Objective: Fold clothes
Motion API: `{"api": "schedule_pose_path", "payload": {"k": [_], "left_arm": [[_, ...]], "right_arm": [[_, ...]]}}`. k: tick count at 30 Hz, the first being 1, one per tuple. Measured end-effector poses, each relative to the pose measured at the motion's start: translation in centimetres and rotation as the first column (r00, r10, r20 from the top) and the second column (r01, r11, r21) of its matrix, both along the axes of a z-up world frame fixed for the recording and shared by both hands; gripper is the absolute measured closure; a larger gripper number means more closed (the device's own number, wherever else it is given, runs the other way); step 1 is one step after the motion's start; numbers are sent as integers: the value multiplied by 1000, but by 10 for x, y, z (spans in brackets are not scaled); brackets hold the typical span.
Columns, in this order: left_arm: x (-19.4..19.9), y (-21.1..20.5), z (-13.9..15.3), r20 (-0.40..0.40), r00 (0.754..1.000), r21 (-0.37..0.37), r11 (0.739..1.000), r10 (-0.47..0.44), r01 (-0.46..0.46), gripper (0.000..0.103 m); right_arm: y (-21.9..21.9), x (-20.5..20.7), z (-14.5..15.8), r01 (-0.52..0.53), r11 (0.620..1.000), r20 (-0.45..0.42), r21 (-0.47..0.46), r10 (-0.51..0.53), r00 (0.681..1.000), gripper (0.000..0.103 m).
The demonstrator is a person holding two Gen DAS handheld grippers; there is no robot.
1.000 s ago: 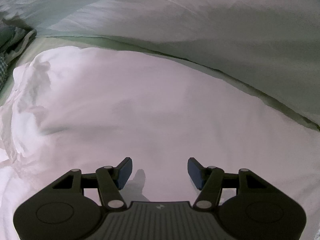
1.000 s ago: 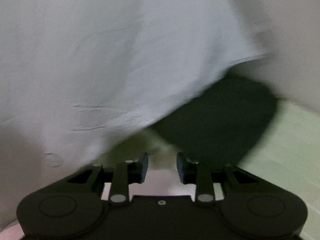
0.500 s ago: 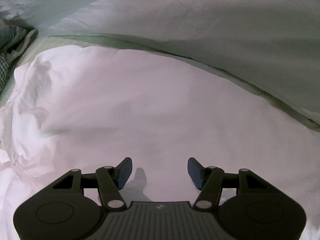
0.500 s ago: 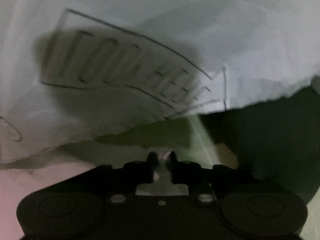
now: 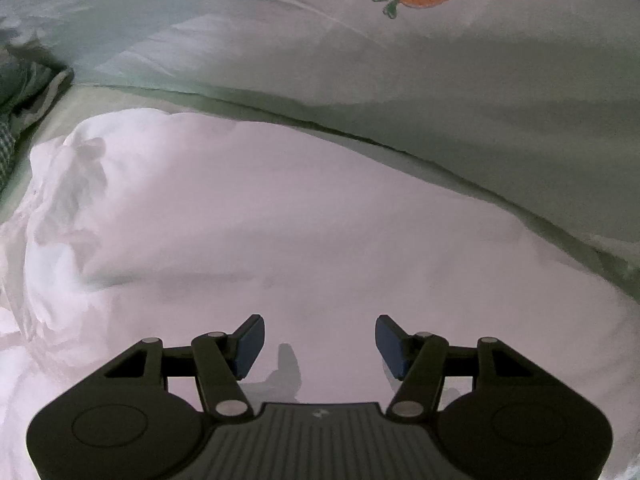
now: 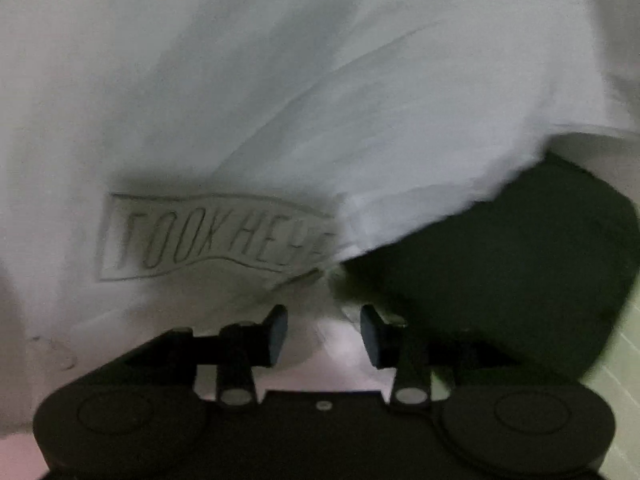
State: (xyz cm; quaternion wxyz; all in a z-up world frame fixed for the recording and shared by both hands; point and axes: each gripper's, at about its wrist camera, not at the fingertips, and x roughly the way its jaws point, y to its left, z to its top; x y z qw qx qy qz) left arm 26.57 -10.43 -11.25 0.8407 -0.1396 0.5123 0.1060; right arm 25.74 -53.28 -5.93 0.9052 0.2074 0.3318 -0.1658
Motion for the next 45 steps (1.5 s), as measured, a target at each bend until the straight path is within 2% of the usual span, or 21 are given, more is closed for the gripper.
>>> {"api": "schedule_pose_path", "payload": {"k": [7, 12, 13, 17, 21, 24, 26, 29, 34, 38, 41, 45], "left_arm": [[-8, -12, 7, 34, 998, -26, 998, -53, 53, 41], [-19, -21, 12, 59, 993, -37, 994, -102, 104, 41], [-22, -22, 13, 63, 992, -36, 993, -110, 113, 41], [-30, -22, 15, 68, 989, -29, 991, -129, 131, 41], [-31, -22, 15, 64, 990, -26, 992, -123, 125, 41], [-31, -25, 17, 72, 991, -17, 993, -115, 116, 41], [-32, -25, 17, 75, 992, -12, 994, -106, 107, 41], [-33, -24, 15, 67, 994, -11, 996, -86, 87, 41], [-32, -26, 11, 45, 997, -9, 998, -62, 62, 41], [-30, -31, 10, 36, 997, 5, 998, -70, 70, 41], [-30, -31, 10, 30, 997, 20, 997, -74, 74, 41], [-32, -30, 7, 16, 998, 19, 998, -65, 64, 41]], "right_arm": [[-6, -130, 7, 168, 976, 89, 141, -182, 979, 50], [-2, -190, 1, 242, 955, 99, 172, -261, 960, 52], [-2, -198, -3, 251, 953, 97, 168, -269, 958, 56], [2, -195, -20, 253, 962, 57, 107, -259, 964, 59], [14, -169, -25, 171, 984, 33, 39, -173, 984, 64], [30, -141, -27, 82, 995, -11, -65, -83, 997, 69], [42, -126, -27, 22, 987, -42, -160, -29, 999, 69], [53, -110, -23, -36, 971, -63, -235, 22, 998, 69], [46, -87, -15, -23, 994, 28, -110, 26, 999, 68], [49, -65, -28, -38, 993, -10, -115, 37, 999, 67], [52, -70, -30, -31, 994, 1, -109, 31, 1000, 65], [38, -100, -23, 69, 997, 67, -20, -67, 995, 66]]}}
